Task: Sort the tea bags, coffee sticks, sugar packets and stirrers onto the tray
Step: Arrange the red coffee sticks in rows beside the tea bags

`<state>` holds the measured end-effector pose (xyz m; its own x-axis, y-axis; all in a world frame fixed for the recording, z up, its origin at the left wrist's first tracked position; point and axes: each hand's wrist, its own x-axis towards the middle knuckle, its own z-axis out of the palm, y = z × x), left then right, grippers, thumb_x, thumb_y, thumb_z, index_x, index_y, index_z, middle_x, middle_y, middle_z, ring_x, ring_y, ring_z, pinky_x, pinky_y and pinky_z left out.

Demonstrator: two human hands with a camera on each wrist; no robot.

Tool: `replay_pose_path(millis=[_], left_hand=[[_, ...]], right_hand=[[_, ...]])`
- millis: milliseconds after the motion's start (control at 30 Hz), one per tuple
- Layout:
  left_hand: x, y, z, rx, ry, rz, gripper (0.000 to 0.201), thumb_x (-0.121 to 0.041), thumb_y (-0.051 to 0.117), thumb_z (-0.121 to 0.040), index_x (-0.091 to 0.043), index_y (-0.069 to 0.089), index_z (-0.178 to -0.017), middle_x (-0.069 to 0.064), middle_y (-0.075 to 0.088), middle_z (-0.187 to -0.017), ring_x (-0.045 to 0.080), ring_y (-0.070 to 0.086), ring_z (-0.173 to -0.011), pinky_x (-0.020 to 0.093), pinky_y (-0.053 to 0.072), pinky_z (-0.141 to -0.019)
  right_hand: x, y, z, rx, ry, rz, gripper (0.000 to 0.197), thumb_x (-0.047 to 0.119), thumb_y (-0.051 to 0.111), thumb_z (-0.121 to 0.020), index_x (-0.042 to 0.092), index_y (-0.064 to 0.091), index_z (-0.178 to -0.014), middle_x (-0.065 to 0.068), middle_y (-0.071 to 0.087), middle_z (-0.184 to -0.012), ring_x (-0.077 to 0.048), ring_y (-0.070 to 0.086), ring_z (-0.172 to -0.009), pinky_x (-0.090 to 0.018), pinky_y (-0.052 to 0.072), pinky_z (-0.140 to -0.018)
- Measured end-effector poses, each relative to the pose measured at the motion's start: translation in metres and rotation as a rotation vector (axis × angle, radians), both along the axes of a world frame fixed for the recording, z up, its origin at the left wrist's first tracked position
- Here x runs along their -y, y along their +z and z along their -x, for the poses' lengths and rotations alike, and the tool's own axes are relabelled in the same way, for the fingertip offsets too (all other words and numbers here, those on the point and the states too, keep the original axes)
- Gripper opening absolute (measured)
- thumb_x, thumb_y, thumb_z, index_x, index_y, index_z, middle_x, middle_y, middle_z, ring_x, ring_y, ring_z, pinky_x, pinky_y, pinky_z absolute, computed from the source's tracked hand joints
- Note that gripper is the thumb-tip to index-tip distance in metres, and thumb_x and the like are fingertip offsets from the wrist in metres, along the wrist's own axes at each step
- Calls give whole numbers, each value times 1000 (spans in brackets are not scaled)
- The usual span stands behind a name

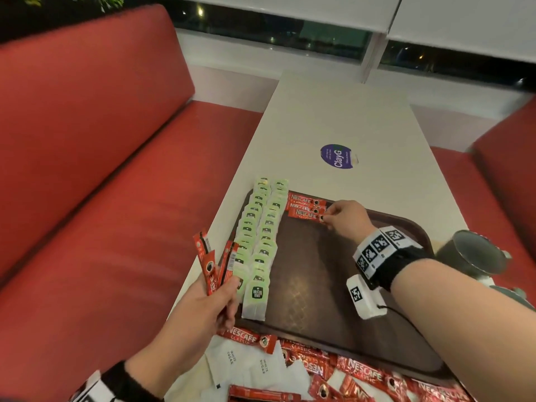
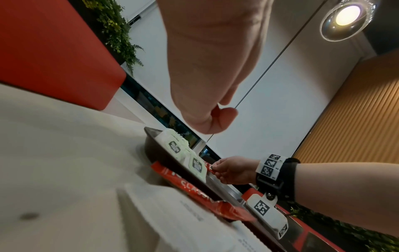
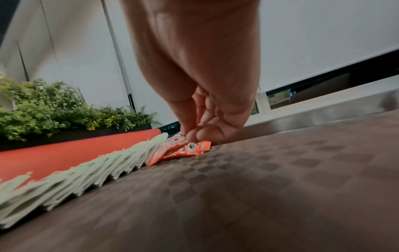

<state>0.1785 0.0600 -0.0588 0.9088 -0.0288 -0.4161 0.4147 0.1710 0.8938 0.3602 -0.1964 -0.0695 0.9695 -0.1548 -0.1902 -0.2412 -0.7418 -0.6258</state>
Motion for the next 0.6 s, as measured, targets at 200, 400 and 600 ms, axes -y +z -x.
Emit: replay_pose_path(millis=[200, 400, 600], left_hand=[[-6, 3, 0, 2, 21, -2, 15, -19, 51, -94, -8, 50, -84, 4, 46, -56, 15, 41, -49, 26, 37, -48], [-8, 1, 1, -20, 48, 8, 17, -17, 53, -92, -3, 48, -83, 4, 46, -55, 13, 43, -48, 23, 38, -44], [-4, 9, 1, -85, 25, 53, 16, -12, 50, -95, -3, 48, -81, 8, 46, -58, 16, 41, -50, 29, 35, -50]], right_hand=[[-8, -16, -20, -48, -12, -2, 20, 11, 68, -84, 17, 60, -67, -3, 64, -64, -19, 63, -69, -41, 55, -85], [-7, -22, -26, -46, -59, -14, 21, 11, 67, -84, 17, 56, -66, -5, 65, -64, -20, 63, -65, -43, 57, -82], [-5, -23, -26, -25, -116, -104, 24, 9, 70, -83, 15, 50, -71, -13, 68, -73, -23, 67, -68, -43, 58, -81]])
